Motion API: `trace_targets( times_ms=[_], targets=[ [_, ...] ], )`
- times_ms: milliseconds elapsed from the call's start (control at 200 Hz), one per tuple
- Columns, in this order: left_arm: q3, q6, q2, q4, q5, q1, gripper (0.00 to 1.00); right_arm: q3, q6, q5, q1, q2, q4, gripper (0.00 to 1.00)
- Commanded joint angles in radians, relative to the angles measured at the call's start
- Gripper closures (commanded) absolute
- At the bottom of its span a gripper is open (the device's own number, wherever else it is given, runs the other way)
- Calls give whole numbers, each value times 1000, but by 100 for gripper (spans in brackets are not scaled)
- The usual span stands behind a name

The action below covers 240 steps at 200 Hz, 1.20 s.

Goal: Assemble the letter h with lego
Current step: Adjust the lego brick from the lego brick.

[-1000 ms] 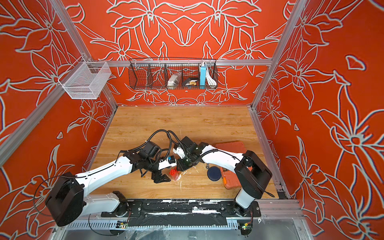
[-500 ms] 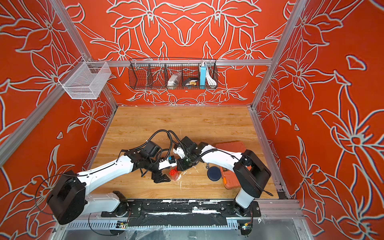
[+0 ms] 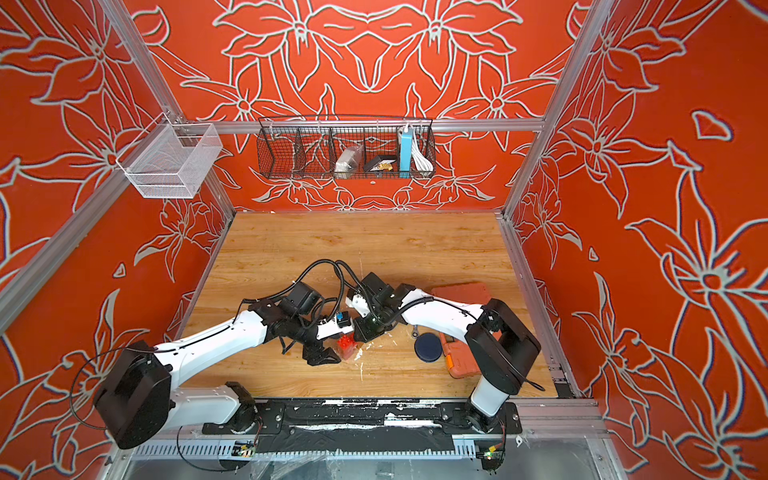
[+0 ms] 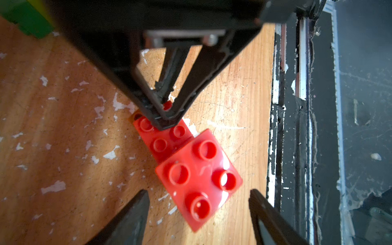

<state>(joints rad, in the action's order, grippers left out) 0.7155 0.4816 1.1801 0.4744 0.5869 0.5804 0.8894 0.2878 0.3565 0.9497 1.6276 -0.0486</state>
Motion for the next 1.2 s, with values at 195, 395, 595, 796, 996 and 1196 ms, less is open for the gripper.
trace_targets(
  times_ms=[195,395,595,796,996,1196],
  targets=[
    [-18,36,0,-22,-55,15,12,-159,2,-57,1,-49,215,71],
    [-10,56,-20,8,-24,15,11,-227,-50,-51,3,-85,299,71],
    [-27,78,-43,-2,-41,15,10,-291,-92,-63,6,-115,378,70],
    [-39,84,-49,-33,-71,14,9,-314,-109,-84,8,-94,446,70],
    [-43,85,-57,-28,-71,14,9,-357,-42,-109,9,-62,579,72],
    [-47,79,-44,-37,-61,14,9,-370,-30,-120,11,-98,583,69]
  ],
)
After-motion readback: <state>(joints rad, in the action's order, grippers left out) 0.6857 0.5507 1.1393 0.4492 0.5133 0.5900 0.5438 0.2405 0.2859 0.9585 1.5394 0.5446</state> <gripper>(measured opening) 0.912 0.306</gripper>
